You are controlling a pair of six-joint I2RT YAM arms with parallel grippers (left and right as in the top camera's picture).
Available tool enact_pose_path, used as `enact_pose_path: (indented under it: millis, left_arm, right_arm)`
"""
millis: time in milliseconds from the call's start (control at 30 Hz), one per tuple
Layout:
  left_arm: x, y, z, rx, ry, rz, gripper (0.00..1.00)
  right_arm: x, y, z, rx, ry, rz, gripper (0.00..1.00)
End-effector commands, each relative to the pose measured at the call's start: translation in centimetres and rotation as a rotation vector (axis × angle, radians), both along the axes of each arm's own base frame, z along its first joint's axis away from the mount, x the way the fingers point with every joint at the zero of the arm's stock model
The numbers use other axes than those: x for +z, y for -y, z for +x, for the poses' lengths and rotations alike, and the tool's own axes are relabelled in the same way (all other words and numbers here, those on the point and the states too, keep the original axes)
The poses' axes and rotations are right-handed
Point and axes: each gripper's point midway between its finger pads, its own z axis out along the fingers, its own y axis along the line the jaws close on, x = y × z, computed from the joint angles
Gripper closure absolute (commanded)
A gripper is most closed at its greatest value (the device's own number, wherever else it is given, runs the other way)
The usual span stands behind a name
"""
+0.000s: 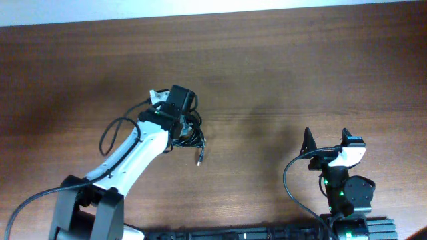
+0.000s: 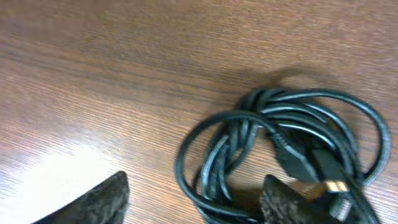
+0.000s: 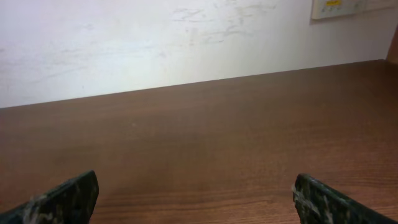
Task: Untangle cables
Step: 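Lift the cable bundle with the left gripper toward the center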
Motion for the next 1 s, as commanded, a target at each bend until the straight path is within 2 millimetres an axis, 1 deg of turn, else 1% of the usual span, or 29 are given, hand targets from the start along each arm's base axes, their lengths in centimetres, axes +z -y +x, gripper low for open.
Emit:
enact_pose_path:
  millis: [0, 100, 167, 200, 233, 300, 333, 367, 400, 433, 467, 533, 633, 667, 733, 767, 800, 867, 900, 967]
  left_arm:
    - [0.5, -1.0, 0.6, -0.234, -0.049, 0.125, 0.37]
    - [0.2, -0.8, 1.6, -0.376, -0.057, 0.178, 0.39]
    - [-0.3, -0.6, 2.1, -0.394, -0.057, 0.185, 0.39]
    - [-1.2, -0.5, 2.2, -0.394, -0.073, 0.188, 0.41]
    - [-2.0, -0.6, 2.1, -0.395, -0.097, 0.193, 0.46]
    - [-3.9, -0.9, 1.7, -0.396, -0.153, 0.208, 0.46]
    - [-4.4, -1.1, 1.6, -0.394, -0.168, 0.218, 0.46]
    - [-4.7, -1.3, 1.6, -0.391, -0.177, 0.22, 0.54]
    - [-5.0, -1.5, 1.6, -0.384, -0.184, 0.219, 0.77]
    - [-5.0, -1.5, 1.6, -0.382, -0.184, 0.219, 0.94]
    - [-4.7, -1.5, 1.8, -0.381, -0.174, 0.217, 1.0]
    - [-3.4, -1.3, 2.2, -0.379, -0.136, 0.209, 1.0]
    - [0.8, -1.0, 2.8, -0.365, -0.019, 0.185, 1.0]
    - [2.4, -1.0, 2.8, -0.335, 0.028, 0.163, 1.0]
    - [4.7, -0.8, 2.2, -0.266, 0.096, 0.088, 0.99]
    - [5.4, 0.0, 1.8, -0.248, 0.117, 0.012, 0.99]
    - [5.7, 1.2, 1.5, -0.277, 0.118, -0.06, 0.99]
    - [5.3, 3.7, 0.7, -0.344, 0.087, -0.196, 0.96]
    - [5.2, 4.4, 0.5, -0.362, 0.075, -0.233, 0.96]
    - [4.9, 4.7, 0.2, -0.371, 0.063, -0.253, 0.96]
  right_arm:
    - [-0.4, -0.1, 0.0, 0.002, -0.007, -0.001, 0.01]
    - [-0.4, -0.1, 0.0, 0.002, -0.007, -0.001, 0.01]
    - [-0.4, -0.1, 0.0, 0.001, -0.007, -0.001, 0.02]
    - [-0.4, -0.1, 0.0, 0.001, -0.007, -0.001, 0.02]
    - [-0.4, -0.1, 0.0, 0.002, -0.007, -0.001, 0.02]
    - [-0.4, -0.1, 0.0, 0.002, -0.007, -0.001, 0.02]
    - [-0.4, -0.1, 0.0, 0.002, -0.007, -0.001, 0.02]
    - [-0.4, -0.1, 0.0, 0.002, -0.007, -0.001, 0.01]
    - [-0.4, -0.1, 0.0, 0.002, -0.007, -0.001, 0.02]
    - [-0.4, -0.1, 0.0, 0.001, -0.007, -0.001, 0.01]
    - [-0.4, -0.1, 0.0, 0.002, -0.007, -0.001, 0.02]
    - [-0.4, -0.1, 0.0, 0.002, -0.007, -0.001, 0.02]
    - [-0.4, -0.1, 0.0, 0.002, -0.007, -0.001, 0.01]
    - [-0.4, -0.1, 0.0, 0.002, -0.007, -0.001, 0.01]
    - [-0.3, -0.1, 0.0, 0.002, -0.007, -0.001, 0.01]
    - [-0.4, -0.1, 0.0, 0.002, -0.007, -0.001, 0.02]
    - [-0.4, -0.1, 0.0, 0.002, -0.007, -0.001, 0.02]
    - [-0.4, -0.1, 0.0, 0.002, -0.007, -0.001, 0.02]
    - [-0.3, -0.1, 0.0, 0.002, -0.007, -0.001, 0.01]
    - [-0.4, -0.1, 0.0, 0.002, -0.007, -0.001, 0.02]
